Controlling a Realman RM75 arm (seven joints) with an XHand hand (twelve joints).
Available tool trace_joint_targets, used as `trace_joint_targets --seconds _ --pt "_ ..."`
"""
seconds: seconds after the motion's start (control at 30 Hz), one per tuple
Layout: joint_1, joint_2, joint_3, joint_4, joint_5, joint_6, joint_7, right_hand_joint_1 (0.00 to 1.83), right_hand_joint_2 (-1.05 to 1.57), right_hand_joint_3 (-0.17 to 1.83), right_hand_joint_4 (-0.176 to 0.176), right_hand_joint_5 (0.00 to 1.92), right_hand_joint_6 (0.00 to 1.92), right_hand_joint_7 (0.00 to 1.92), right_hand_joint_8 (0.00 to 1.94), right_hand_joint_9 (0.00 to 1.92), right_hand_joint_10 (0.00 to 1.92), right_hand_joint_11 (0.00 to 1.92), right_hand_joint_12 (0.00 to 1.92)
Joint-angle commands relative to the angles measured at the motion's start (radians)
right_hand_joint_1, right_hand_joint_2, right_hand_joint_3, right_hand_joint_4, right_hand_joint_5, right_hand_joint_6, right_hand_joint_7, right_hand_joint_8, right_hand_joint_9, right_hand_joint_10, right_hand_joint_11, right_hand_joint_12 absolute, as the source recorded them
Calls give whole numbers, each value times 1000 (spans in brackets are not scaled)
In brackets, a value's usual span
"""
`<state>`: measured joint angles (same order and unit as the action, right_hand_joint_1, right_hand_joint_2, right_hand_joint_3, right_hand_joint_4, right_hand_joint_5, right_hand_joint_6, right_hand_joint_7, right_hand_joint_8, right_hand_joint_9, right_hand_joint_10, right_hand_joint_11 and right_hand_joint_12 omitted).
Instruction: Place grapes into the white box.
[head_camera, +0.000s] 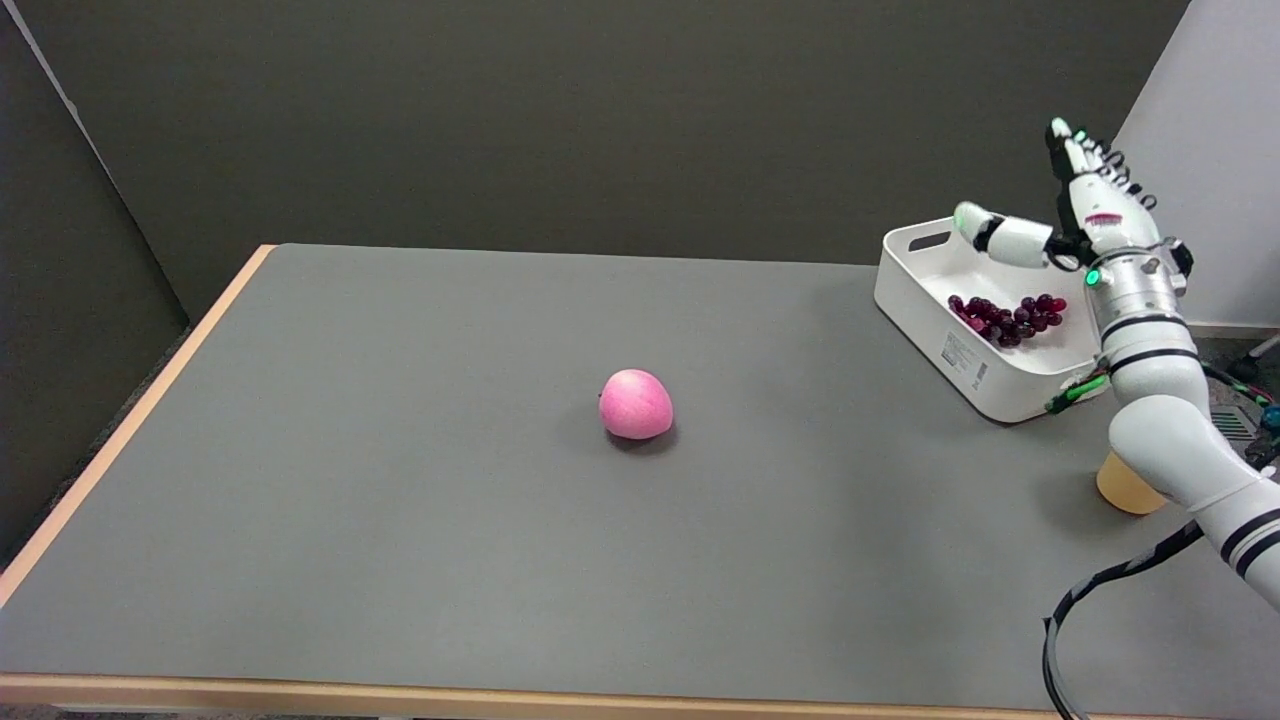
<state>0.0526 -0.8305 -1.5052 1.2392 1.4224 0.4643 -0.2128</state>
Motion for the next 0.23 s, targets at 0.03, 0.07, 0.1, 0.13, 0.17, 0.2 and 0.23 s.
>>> trace_joint_targets --seconds 0.03,0.07,0.1,0.13,0.17,0.2,0.23 --pt "-76 0 9 283 3 124 53 412 555 706 41 -1 -1 -1 -1 -1 -1 -1 522" --pt "-85 0 15 287 3 134 53 410 558 711 40 -1 -1 -1 -1 -1 -1 -1 488" --pt "-98 -2 22 291 5 150 53 407 560 715 39 -1 -1 -1 -1 -1 -1 -1 462" --pt "-110 -3 29 295 10 171 54 405 562 719 38 -1 -1 -1 -1 -1 -1 -1 441" --pt "-119 -4 32 298 11 181 57 404 565 722 38 -1 -1 -1 -1 -1 -1 -1 429" --pt "-143 -4 41 305 10 194 62 403 567 724 37 -1 0 0 0 -1 0 -1 422" --pt "-162 -4 52 312 5 200 62 404 567 725 37 0 1 1 1 -1 3 -1 424"
